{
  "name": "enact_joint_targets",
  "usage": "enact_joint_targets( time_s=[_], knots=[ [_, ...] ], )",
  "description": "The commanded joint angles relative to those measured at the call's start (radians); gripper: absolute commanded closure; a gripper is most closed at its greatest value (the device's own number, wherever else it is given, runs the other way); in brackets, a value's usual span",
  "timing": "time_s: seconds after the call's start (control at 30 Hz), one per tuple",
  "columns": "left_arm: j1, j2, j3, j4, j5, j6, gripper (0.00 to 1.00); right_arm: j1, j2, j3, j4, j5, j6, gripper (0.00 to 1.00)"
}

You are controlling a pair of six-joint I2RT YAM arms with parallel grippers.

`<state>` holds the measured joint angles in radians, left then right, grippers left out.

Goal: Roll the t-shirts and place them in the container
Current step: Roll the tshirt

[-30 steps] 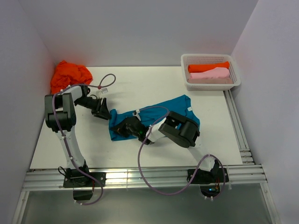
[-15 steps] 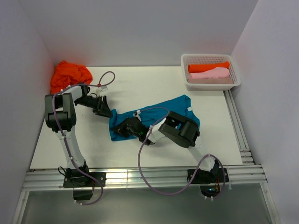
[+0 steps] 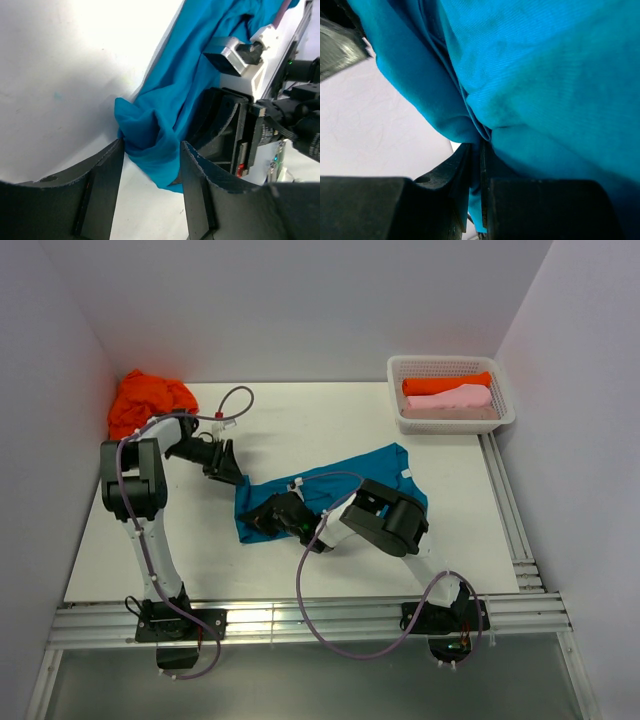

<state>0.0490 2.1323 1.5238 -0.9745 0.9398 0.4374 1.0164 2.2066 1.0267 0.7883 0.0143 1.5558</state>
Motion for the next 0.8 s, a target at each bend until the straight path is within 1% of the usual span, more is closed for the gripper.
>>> enact_joint_targets(
  time_s=[0.0,0.07,0.13,0.17,0.2,0.27,0.4,0.5,0.63,0.67,0.73,0.77],
  knots=[
    [-0.017,-0.031,-0.019,-0.015,-0.024,0.041,0.48,-0.002,-0.025,-0.014,-0.086,-0.004,-0.010,0.94],
    [-0.021,-0.034,-0.024,0.005,-0.033,0.026,0.51,-0.004,-0.024,-0.011,-0.086,-0.007,-0.010,0.94],
    [-0.024,-0.025,-0.010,0.014,-0.056,0.008,0.62,-0.004,-0.024,-0.010,-0.087,-0.007,-0.010,0.94],
    [-0.024,-0.020,0.010,0.013,-0.065,0.000,0.77,-0.004,-0.025,-0.011,-0.086,-0.007,-0.010,0.95],
    [-0.023,-0.017,0.025,0.011,-0.084,-0.002,0.83,-0.002,-0.025,-0.013,-0.084,-0.007,-0.007,0.95],
    [-0.024,-0.008,0.070,0.008,-0.105,-0.009,0.92,-0.004,-0.031,-0.020,-0.084,-0.007,-0.007,0.96],
    [-0.024,-0.006,0.137,0.011,-0.165,-0.016,0.99,-0.002,-0.041,-0.030,-0.090,-0.010,-0.011,0.97],
    [-0.026,0.001,0.177,0.008,-0.225,-0.008,1.00,-0.001,-0.051,-0.042,-0.092,-0.008,-0.010,0.97],
    [-0.034,0.003,0.180,0.017,-0.272,0.003,1.00,-0.002,-0.056,-0.054,-0.103,-0.010,-0.008,0.96],
    [-0.038,0.002,0.167,0.022,-0.289,0.003,1.00,-0.001,-0.061,-0.048,-0.133,-0.010,-0.026,0.94],
    [-0.040,-0.008,0.150,0.045,-0.315,0.003,1.00,0.002,-0.070,0.002,-0.222,0.004,-0.060,0.86],
    [-0.040,-0.012,0.133,0.052,-0.341,0.001,1.00,0.007,-0.085,0.025,-0.332,0.021,-0.101,0.81]
  ],
)
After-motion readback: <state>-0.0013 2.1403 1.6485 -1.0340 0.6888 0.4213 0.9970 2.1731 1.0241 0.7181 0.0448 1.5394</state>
